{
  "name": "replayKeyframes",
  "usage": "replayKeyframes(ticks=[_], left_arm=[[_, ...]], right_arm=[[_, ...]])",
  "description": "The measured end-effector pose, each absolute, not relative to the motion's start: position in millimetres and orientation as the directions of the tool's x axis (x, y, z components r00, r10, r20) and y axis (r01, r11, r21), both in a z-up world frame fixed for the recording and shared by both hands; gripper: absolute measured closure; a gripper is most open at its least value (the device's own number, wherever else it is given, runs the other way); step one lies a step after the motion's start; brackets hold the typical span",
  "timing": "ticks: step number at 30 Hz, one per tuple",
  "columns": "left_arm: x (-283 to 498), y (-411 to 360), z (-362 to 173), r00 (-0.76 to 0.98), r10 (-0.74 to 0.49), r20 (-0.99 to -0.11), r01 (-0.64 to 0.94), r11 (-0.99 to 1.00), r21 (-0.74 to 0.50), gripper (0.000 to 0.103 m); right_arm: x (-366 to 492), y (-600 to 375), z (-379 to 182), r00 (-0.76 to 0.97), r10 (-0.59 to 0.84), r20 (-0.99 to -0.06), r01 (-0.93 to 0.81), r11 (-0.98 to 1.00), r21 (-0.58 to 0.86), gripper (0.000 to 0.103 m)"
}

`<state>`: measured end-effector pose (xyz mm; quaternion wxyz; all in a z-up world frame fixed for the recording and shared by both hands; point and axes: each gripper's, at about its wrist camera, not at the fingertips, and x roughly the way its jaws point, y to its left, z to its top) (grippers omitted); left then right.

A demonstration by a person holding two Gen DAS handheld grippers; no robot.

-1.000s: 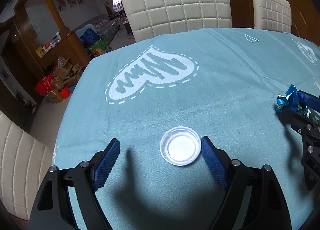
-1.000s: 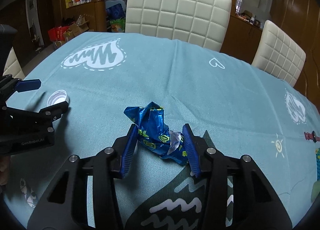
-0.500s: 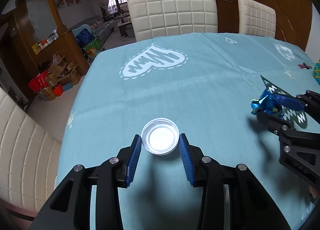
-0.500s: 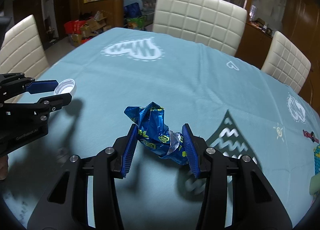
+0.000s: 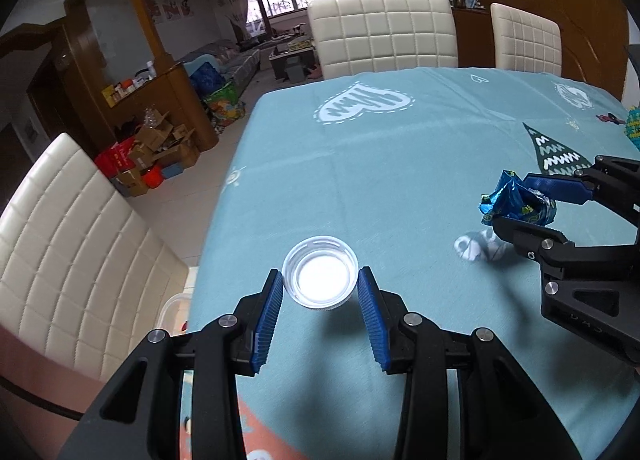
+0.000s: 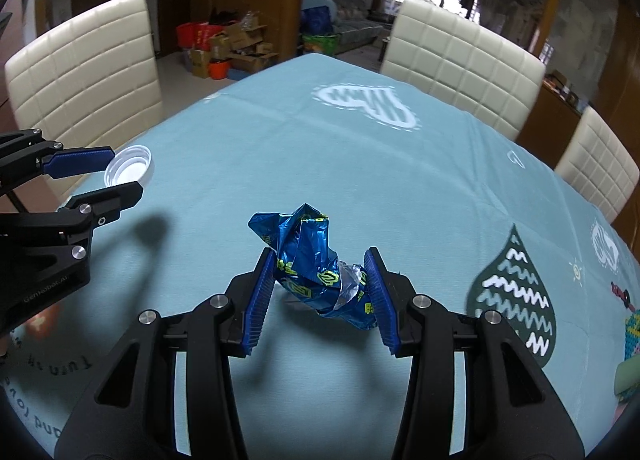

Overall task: Collect trash
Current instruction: 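Carry the blue wrapper with the right tool while the left tool carries the cap to the bin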

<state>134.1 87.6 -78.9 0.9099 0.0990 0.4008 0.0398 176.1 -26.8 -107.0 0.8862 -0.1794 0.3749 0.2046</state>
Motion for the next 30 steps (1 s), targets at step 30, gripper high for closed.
replayKeyframes(ticks=[30], left_arm=[[76,208,-79,0.662,0.278,-0.696,-0.229,0.959,0.165,0.064]], right_arm=[[134,113,-105,0.57,0.323,-0.755,-0.678,0.704,-0.211,0.054]])
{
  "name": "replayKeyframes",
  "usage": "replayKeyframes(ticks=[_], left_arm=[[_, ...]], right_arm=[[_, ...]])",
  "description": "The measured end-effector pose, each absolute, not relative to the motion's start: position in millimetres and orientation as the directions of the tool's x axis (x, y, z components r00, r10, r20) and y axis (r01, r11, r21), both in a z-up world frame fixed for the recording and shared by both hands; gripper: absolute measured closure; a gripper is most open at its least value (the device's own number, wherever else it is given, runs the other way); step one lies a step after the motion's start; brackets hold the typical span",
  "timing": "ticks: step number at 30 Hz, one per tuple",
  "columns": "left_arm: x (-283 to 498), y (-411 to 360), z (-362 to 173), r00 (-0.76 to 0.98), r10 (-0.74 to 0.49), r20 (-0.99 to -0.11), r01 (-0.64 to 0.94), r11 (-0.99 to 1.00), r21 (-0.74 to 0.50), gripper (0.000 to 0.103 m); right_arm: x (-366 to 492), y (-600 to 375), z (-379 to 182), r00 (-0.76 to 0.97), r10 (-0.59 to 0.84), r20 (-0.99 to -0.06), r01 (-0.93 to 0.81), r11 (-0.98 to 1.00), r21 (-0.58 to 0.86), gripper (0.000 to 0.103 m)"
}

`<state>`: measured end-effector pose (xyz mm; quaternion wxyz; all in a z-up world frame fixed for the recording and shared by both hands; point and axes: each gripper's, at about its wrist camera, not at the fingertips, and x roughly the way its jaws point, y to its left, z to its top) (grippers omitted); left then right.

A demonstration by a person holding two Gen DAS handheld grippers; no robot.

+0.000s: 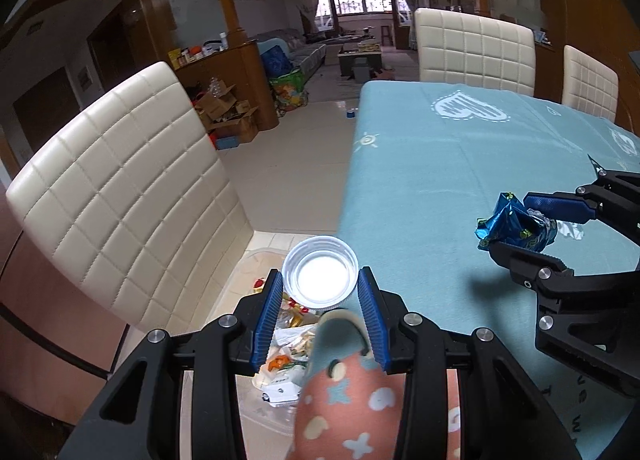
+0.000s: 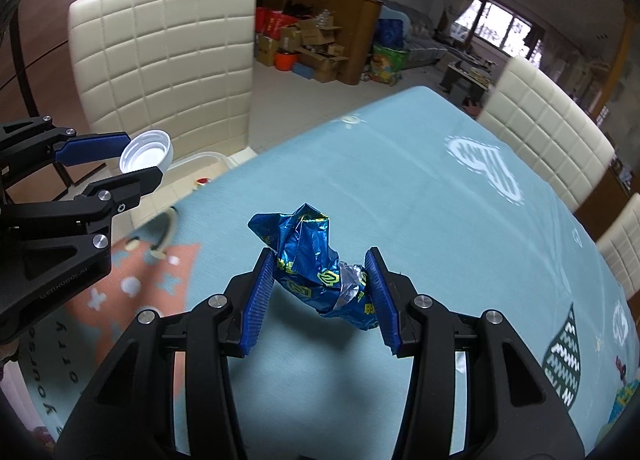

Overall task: Collect trash
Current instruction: 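Carry the blue wrapper with the right tool while the left tool carries the cap to the bin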

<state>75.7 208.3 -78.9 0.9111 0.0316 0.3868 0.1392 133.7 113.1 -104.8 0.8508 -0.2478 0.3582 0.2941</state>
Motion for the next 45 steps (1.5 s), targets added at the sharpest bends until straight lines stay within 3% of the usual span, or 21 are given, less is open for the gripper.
replayKeyframes(ticks=[28,42,43,45], left_arm=[[50,300,-102,0.583,0.339,-0.739,-0.419,0.904,0.084,0.064],[54,316,-118,0.554,0.333,-0.763,-0.424,0.902,0.086,0.064],[55,317,-119,0.548,0.331,-0.768,-0.426,0.901,0.085,0.063],[56,321,-121,0.532,0.319,-0.785,-0.436,0.897,0.069,0.045]], right_arm=[[121,198,-117,0.485,0.394,-0.781,-0.771,0.614,-0.17,0.053],[128,211,-130,0.454,0.394,-0.799,-0.781,0.608,-0.144,0.053],[129,210,-129,0.451,0.397,-0.799,-0.78,0.61,-0.138,0.053],[131,209,-128,0.445,0.401,-0.801,-0.781,0.612,-0.127,0.053]])
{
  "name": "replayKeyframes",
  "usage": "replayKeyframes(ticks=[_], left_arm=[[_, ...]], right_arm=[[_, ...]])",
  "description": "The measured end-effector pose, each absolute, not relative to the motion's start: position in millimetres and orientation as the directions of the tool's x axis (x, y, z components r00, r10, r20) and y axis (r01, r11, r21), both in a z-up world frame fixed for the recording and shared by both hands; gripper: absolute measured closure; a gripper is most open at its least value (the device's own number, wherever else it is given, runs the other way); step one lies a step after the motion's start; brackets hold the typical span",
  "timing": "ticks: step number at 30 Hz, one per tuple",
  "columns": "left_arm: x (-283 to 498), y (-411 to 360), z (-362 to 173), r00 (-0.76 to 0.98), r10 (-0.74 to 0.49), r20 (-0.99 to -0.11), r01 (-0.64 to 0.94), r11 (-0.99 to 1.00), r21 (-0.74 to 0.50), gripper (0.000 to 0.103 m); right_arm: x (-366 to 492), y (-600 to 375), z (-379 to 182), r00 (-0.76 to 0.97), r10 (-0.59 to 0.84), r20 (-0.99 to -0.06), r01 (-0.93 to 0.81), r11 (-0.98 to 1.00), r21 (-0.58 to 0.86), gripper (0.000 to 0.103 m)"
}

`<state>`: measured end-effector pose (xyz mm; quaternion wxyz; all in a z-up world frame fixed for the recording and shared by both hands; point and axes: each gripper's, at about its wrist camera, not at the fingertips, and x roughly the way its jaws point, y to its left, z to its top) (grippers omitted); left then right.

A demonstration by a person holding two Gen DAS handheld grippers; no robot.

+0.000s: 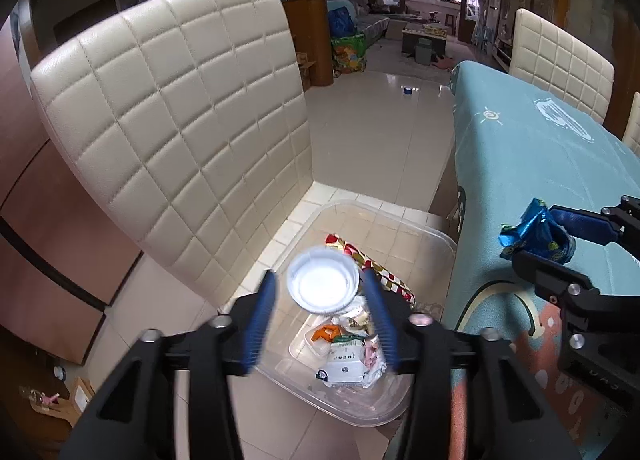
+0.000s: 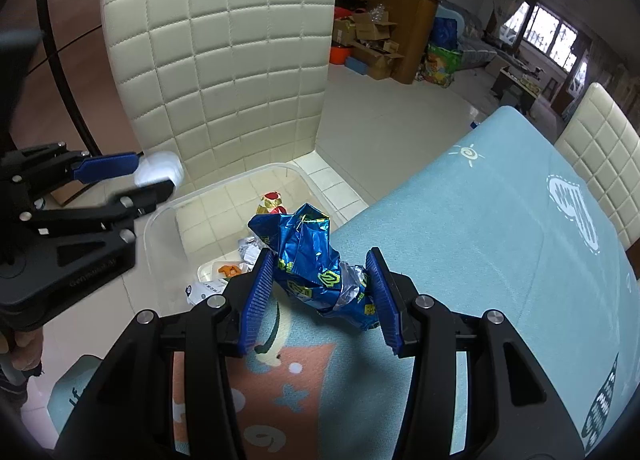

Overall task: Collect trash
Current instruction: 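Carry the blue wrapper with the right tool while the left tool carries the cap to the bin, then open the left tool to drop the clear cap into the bin, then open the right tool to drop the blue foil wrapper into the bin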

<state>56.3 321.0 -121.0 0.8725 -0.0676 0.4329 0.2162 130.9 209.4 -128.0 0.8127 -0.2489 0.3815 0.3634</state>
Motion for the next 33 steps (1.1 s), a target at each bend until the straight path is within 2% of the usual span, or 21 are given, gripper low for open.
replayKeyframes(ticks=[1,2,20,33], left_arm=[[56,324,-122,0.53,0.31,-0.789,-0.445,0.894,0.052,0.034],[55,325,-121,0.534,0.306,-0.788,-0.451,0.892,0.041,0.033],[41,328,-112,0.558,0.303,-0.772,-0.455,0.89,0.021,0.033],[33,334,-110,0.563,0.303,-0.769,-0.461,0.887,0.012,0.033]], right_arm=[[131,209,-128,0.445,0.402,-0.8,-0.78,0.614,-0.126,0.053],[131,208,-128,0.445,0.403,-0.8,-0.779,0.614,-0.124,0.053],[120,215,-120,0.444,0.42,-0.792,-0.794,0.594,-0.129,0.052],[115,224,-119,0.462,0.433,-0.774,-0.799,0.582,-0.151,0.047]])
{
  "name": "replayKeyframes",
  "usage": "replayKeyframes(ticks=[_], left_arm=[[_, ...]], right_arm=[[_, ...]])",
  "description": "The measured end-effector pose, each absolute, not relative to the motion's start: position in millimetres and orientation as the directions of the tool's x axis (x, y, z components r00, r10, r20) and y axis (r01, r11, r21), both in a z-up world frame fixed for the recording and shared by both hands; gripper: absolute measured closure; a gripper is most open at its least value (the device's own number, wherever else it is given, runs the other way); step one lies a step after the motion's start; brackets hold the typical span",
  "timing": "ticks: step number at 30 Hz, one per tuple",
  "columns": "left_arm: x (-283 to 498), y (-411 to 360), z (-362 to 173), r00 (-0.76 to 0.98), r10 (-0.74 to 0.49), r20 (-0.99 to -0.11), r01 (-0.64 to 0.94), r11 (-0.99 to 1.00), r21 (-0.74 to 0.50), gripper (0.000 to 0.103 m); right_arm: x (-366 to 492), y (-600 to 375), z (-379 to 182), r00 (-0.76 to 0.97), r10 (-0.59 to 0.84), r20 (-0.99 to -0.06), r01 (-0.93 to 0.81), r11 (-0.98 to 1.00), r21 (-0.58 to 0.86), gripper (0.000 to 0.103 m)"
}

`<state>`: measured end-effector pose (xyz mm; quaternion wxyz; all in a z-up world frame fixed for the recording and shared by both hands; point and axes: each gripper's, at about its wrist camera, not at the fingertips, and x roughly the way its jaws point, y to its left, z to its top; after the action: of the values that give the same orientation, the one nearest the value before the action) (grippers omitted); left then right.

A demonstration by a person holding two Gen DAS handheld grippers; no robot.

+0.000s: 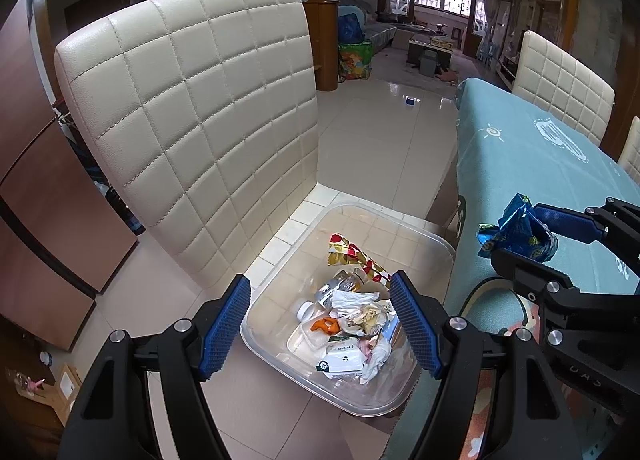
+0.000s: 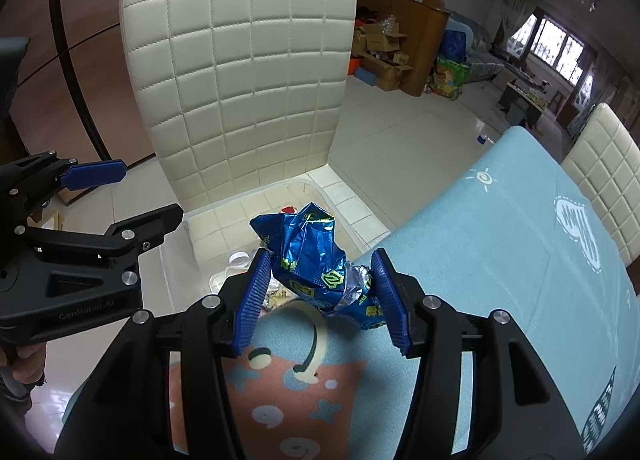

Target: Collect trash

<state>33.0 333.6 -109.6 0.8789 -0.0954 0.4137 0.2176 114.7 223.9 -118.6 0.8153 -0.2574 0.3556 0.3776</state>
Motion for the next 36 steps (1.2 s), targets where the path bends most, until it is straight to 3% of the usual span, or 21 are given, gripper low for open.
replayKeyframes(ticks=[16,36], left_arm=[[26,336,-105,0.557,0.311,-0.77,-0.488,0.873,0.0,0.033],[13,256,-57,0.656,0.269,-0.705,-0.405,0.914,-0.029,0.033]], right_arm=[[120,209,-114,0.504,0.415,-0.758,-0.748,0.649,-0.142,0.007],[91,85,-57,0.684,0.336,-0.648,-0.531,0.838,-0.126,0.003]])
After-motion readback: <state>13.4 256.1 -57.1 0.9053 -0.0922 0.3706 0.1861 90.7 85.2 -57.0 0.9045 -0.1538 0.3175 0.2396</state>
